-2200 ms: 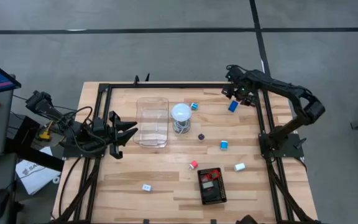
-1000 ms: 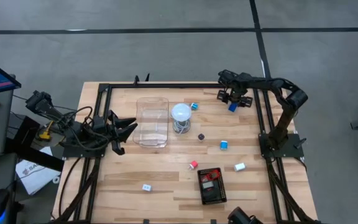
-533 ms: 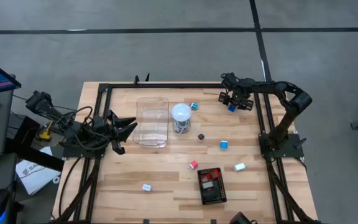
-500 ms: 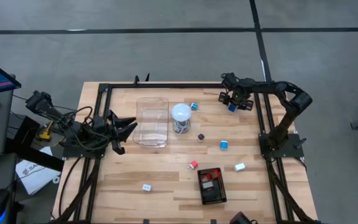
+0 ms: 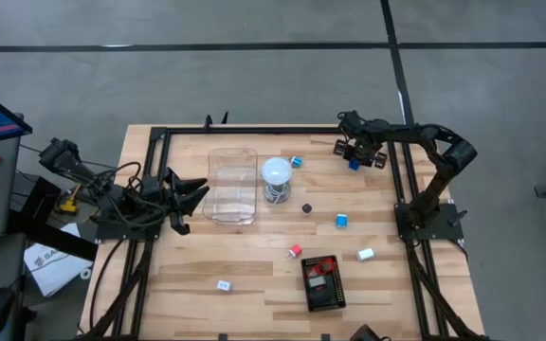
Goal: Pick & Place Office items
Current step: Put the blue digital clock into the black bin
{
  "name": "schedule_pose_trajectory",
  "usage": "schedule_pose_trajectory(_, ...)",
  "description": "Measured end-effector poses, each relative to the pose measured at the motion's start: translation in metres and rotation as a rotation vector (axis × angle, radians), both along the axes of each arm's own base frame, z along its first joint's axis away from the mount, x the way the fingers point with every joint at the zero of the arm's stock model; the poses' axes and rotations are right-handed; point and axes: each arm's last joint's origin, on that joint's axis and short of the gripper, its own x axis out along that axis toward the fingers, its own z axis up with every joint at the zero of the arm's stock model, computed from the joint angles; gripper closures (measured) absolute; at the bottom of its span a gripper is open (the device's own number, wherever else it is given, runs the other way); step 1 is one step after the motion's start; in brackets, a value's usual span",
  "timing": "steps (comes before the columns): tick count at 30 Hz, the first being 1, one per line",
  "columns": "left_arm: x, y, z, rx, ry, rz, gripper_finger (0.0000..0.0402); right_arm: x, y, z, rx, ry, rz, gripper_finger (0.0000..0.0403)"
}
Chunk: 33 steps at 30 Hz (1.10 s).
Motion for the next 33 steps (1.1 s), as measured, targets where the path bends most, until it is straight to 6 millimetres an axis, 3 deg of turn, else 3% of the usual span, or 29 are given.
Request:
schedule_pose_trajectory(2, 0.000, 0.000, 0.000, 0.000, 0.000, 0.000, 0.0284, 0.002, 0.002, 0.000, -0.003, 0.001, 0.011, 0.0262)
schedule_pose_trajectory(9, 0.000, 0.000, 0.000, 0.000, 0.000, 0.000, 0.0284, 0.018, 0.015, 0.011, -0.044, -0.080, 0.084, 0.0253)
schedule_pose_trajectory(13, 0.000, 0.000, 0.000, 0.001, 0.001, 0.000, 0.0284, 0.030, 0.030, 0.030, -0.054, -0.193, 0.159, 0.0225)
schedule_pose_trajectory(17, 0.000, 0.000, 0.000, 0.004, 0.002, -0.005, 0.0284, 0.041, 0.052, 0.051, -0.122, -0.255, 0.237, 0.0238)
schedule_pose_trajectory(20, 0.000, -0.001, 0.000, 0.010, -0.001, -0.018, 0.0284, 0.051, 0.077, 0.068, -0.148, -0.327, 0.315, 0.0261)
schedule_pose_trajectory(26, 0.001, -0.001, 0.000, 0.017, -0.005, -0.036, 0.0284, 0.067, 0.144, 0.102, -0.194, -0.516, 0.509, 0.0260)
schedule_pose_trajectory(33, 0.001, -0.002, 0.000, 0.026, -0.013, -0.069, 0.0284, 0.063, 0.234, 0.124, -0.143, -0.654, 0.723, 0.0233)
